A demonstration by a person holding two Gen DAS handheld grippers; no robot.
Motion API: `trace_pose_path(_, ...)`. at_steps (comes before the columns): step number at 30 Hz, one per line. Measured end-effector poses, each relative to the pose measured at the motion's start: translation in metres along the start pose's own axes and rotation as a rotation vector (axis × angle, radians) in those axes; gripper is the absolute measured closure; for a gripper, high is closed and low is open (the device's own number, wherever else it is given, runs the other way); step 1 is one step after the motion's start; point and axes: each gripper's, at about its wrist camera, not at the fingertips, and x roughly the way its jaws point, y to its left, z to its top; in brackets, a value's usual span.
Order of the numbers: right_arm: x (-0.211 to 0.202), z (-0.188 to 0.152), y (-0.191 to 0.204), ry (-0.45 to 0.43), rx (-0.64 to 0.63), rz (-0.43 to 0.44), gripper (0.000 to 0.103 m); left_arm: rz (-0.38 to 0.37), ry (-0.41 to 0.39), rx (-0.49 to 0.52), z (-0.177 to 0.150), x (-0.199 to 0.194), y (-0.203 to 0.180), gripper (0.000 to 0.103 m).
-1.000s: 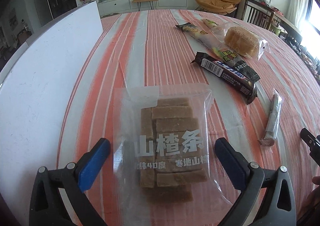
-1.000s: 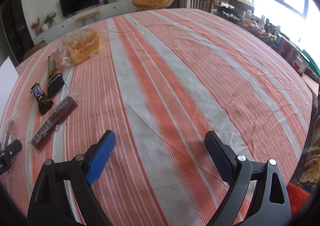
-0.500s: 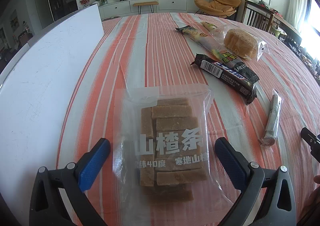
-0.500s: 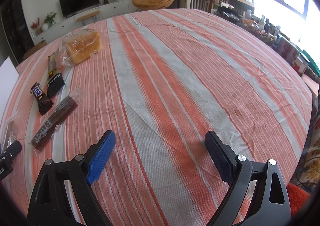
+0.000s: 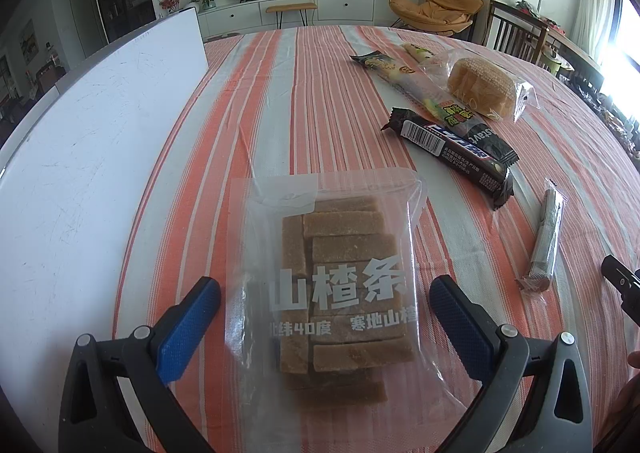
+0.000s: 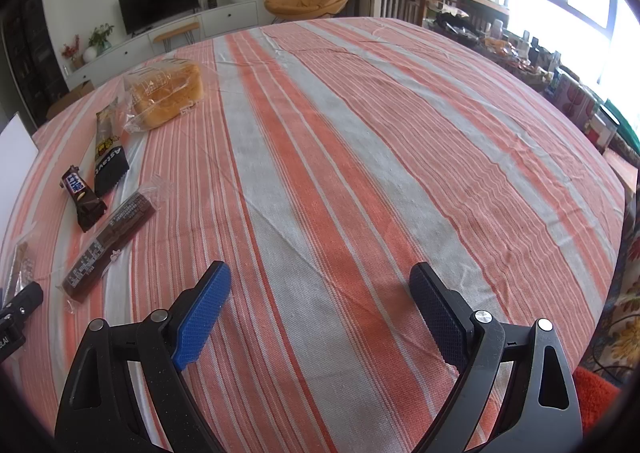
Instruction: Organize snacks
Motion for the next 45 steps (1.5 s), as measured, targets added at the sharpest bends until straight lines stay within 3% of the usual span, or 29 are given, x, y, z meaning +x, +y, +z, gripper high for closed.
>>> trace_pose_path(11,0.0,0.0,-0.001,0.0,0.0,0.002,0.01,-0.002,0.002,0.001,-0.001,-0.001,0.0,0.0)
trace_pose_path(14,-0.001,0.001,0.002,-0.005,0.004,0.021,0.01,-0.027,0.058,0.025,0.0,-0.006,0.002,0.0)
trace_pose_path(16,-0.003,0.002,-0.001,-0.014,0.023,0.067,0.01,-0.048,0.124,0.043,0.002,-0.008,0.003,0.001)
trace_pose_path(18,-0.007,0.003,-0.001,-0.002,0.054,0.138,0.01,-0.083,0.141,0.036,0.001,-0.014,0.004,0.011)
trace_pose_path(23,-0.012,0.019,0.057,0.173,-0.016,0.348,0.013,-0.071,0.125,0.07,-0.002,-0.025,-0.001,0.022)
trace_pose_path(26,-0.001,0.032,0.111,0.247,-0.141,0.307,0.014,-0.035,0.082,0.128,-0.004,-0.032,-0.01,0.042)
trace_pose_path(29,0.025,0.036,0.145,0.302,-0.203,0.205,0.014,-0.029,0.049,0.147,-0.01,-0.039,-0.012,0.048)
trace_pose_path(30,0.028,0.036,0.152,0.281,-0.228,0.162,0.013,-0.039,0.047,0.139,-0.013,-0.041,-0.01,0.049)
trace_pose_path(32,0.027,0.034,0.153,0.251,-0.238,0.136,0.019,-0.068,0.039,0.119,-0.015,-0.046,-0.004,0.049)
trace_pose_path(33,0.023,0.033,0.149,0.233,-0.228,0.134,0.036,-0.083,0.031,0.11,-0.017,-0.05,-0.001,0.056)
trace_pose_path(34,0.02,0.031,0.144,0.229,-0.224,0.14,0.072,-0.105,0.03,0.101,-0.018,-0.054,0.001,0.056)
trace_pose_path(35,0.019,0.03,0.138,0.237,-0.215,0.132,0.08,-0.133,0.038,0.085,-0.018,-0.057,0.003,0.056)
trace_pose_path(39,0.013,0.023,0.092,0.271,-0.015,0.264,0.085,-0.209,0.043,0.039,-0.024,-0.068,0.006,0.056)
trace_pose_path(45,0.002,0.006,0.016,0.254,0.324,0.653,0.085,-0.28,0.05,-0.022,-0.029,-0.084,0.009,0.056)
